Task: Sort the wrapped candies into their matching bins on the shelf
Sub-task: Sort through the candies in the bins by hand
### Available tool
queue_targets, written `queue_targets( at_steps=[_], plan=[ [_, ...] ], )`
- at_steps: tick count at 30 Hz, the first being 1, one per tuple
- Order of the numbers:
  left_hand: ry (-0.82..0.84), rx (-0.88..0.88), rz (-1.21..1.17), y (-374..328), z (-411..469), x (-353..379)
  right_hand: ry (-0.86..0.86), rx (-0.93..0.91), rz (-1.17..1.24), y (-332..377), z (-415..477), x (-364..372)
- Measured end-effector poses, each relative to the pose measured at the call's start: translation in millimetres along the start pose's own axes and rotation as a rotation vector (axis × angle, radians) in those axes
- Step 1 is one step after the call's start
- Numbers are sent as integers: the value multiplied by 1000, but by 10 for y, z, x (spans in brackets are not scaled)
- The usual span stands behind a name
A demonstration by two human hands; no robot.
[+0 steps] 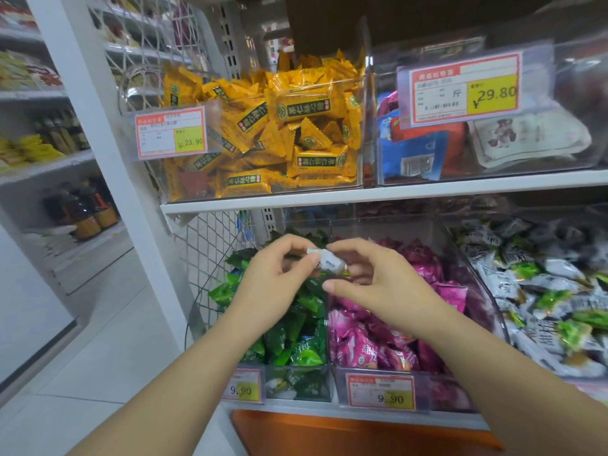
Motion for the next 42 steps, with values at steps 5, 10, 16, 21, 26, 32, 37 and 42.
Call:
queue_targets(
  at_steps=[5, 10, 16, 21, 26, 32, 37, 42],
  plan=[
    [43, 43, 3, -150, 117, 334, -245, -30, -53, -53, -267, -277],
    [50, 45, 382, 26, 138, 477, -538, 81, -236, -277, -607, -786],
    [105, 19, 442, 188, 109, 544, -487, 468, -580, -699, -827, -1265],
    [161, 13, 465, 210, 153, 576, -204, 674, -707, -892, -821, -1245],
    [135, 41, 427, 214, 120, 510, -371, 543, -687, -671, -738, -1178],
    [93, 7, 379, 268, -8, 181, -368, 222, -586, -268, -442, -733],
    [243, -67, 423, 388, -186, -69, -39, 52, -428, -62, -155, -172],
    [637, -154, 598, 494, -248, -172, 226, 85, -390, -28, 38, 184]
  ],
)
Point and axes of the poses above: each hand's wrist, its own z-axis towards the middle knuckle, its own x-axis out of the palm, y = z × x, the point moved 1 cm from there along z, towards the middle knuckle, and after that the axes turned 11 degrees about y, right-handed, at the moved point
